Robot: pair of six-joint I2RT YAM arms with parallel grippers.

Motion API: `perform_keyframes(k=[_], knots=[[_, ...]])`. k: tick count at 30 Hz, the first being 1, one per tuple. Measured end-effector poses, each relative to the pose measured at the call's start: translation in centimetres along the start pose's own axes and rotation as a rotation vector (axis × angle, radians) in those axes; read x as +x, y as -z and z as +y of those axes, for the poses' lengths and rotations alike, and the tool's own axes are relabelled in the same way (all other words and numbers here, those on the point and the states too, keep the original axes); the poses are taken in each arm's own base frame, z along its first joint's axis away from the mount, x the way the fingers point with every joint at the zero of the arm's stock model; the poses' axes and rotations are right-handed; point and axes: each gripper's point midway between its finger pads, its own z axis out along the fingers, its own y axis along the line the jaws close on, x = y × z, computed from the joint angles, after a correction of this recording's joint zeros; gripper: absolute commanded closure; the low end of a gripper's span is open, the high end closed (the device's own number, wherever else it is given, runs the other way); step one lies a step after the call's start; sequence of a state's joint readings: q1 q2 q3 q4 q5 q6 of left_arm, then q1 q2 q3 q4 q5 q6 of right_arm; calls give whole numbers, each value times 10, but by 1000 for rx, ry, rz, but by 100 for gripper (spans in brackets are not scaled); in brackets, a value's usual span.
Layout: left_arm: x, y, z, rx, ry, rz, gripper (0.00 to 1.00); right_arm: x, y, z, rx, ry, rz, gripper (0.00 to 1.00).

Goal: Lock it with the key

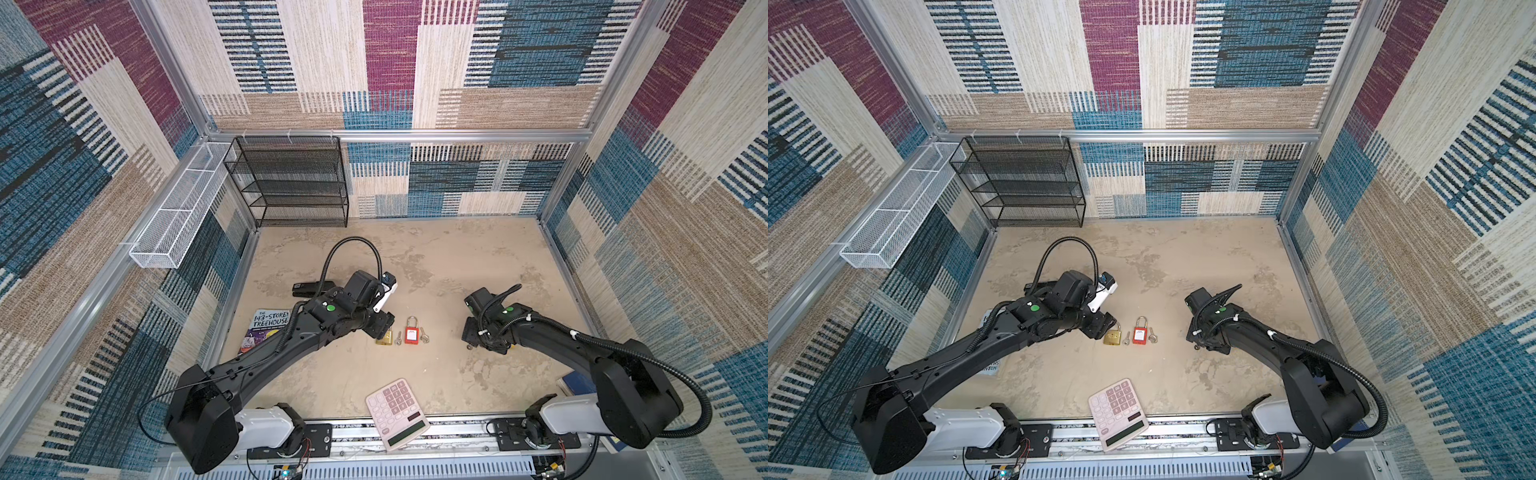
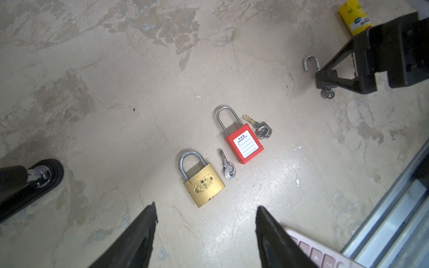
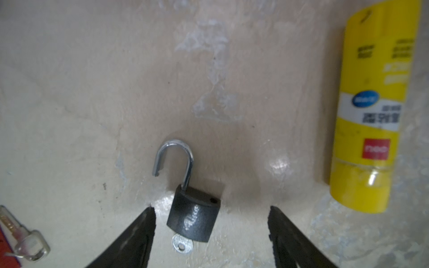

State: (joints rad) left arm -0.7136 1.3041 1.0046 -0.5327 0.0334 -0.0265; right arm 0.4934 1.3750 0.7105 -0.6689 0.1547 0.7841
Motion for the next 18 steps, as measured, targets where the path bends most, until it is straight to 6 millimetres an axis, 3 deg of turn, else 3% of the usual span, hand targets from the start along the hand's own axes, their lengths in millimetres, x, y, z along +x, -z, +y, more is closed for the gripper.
perform_keyframes(k=[13, 18], knots=[[0, -1, -1, 4, -2, 0, 31, 7, -6, 53, -210, 210, 50, 29], [0, -1, -1, 4, -2, 1, 31, 8, -7, 64, -212, 274, 52, 29]])
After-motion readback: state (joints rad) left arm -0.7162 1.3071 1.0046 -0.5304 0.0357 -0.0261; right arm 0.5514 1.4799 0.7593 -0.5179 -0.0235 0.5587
